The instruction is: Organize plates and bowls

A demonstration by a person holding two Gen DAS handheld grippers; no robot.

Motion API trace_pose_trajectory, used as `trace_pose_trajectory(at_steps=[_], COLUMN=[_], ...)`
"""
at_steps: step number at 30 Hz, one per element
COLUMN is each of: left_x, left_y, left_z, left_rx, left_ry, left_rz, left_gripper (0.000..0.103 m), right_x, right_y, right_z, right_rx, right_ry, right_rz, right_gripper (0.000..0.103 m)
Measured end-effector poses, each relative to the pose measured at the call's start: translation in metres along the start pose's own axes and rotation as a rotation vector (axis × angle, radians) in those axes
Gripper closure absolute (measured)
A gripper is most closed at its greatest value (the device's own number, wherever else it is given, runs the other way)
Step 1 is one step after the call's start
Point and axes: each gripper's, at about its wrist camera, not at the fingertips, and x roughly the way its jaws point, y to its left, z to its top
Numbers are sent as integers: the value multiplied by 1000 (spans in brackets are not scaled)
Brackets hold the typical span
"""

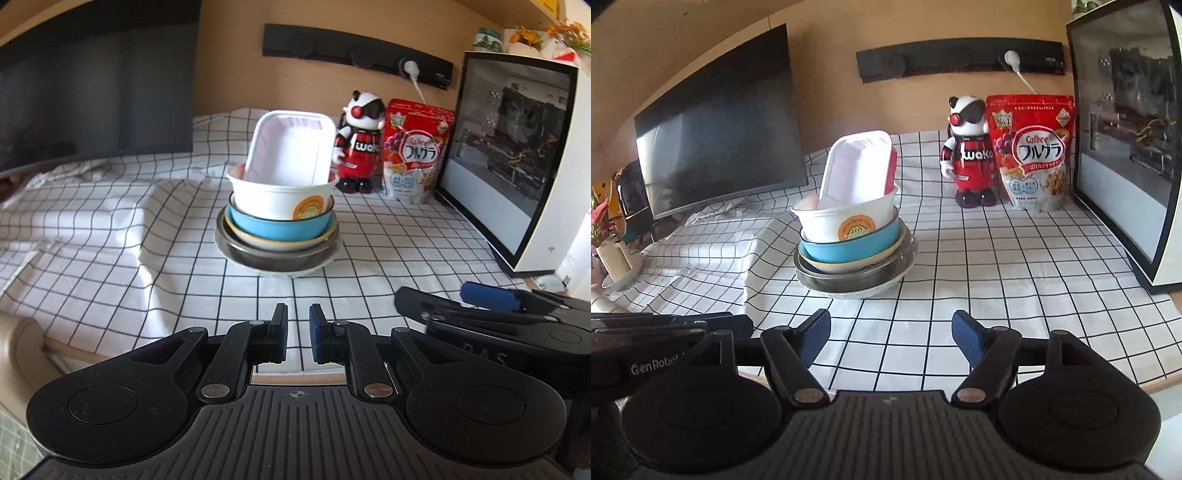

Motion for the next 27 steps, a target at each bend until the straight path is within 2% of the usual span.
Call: trace_pose_trajectory(at_steps=[27], left_x=[-3], left_y=[1], left_z=[-3], left_rx=[-5], left_ry=[5], left_rz=[-4], left_gripper=[88], right_x=[-3], right_y=[5], right_z=[-4], right_rx=[-18], right_ry=[6], right_rz=[26], right_gripper=[29])
